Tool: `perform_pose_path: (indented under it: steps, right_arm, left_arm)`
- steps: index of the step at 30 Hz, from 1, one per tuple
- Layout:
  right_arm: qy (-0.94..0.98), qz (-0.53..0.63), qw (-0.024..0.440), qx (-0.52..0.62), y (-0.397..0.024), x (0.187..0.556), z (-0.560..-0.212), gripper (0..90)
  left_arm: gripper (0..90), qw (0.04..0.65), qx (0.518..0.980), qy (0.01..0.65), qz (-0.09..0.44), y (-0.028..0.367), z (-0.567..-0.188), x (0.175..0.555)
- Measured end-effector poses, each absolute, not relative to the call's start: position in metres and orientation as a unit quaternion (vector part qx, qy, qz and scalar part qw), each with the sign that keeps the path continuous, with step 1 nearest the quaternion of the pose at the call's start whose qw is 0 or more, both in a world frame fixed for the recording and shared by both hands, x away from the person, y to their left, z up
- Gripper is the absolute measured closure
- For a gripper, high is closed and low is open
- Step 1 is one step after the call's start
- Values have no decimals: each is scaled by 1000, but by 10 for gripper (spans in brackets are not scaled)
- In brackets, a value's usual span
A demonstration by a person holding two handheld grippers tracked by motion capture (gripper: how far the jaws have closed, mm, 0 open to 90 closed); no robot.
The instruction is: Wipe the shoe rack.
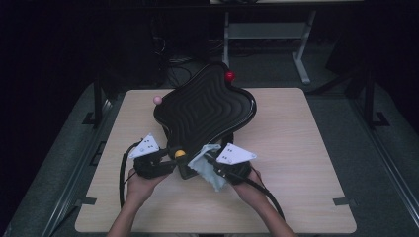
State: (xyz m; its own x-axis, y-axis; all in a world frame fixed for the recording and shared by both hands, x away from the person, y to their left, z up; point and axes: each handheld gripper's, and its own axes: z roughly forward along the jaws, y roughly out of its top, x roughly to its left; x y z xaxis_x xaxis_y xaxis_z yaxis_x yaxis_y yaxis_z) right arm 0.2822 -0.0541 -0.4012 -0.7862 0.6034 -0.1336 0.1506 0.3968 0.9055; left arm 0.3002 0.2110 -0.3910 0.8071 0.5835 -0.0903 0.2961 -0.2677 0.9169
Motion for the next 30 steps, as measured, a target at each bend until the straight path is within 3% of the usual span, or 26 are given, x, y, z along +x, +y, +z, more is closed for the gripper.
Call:
perform_pose_path:
  steps: [8, 30]
  right_arm:
    - [823, 488, 204, 207, -26, 273, -416, 825]
    - [770, 501, 274, 284, -102, 294, -372, 824]
  left_arm:
    - [602, 535, 785, 280, 135, 211, -391, 300]
    - [600, 535, 786, 279, 134, 217, -390, 300]
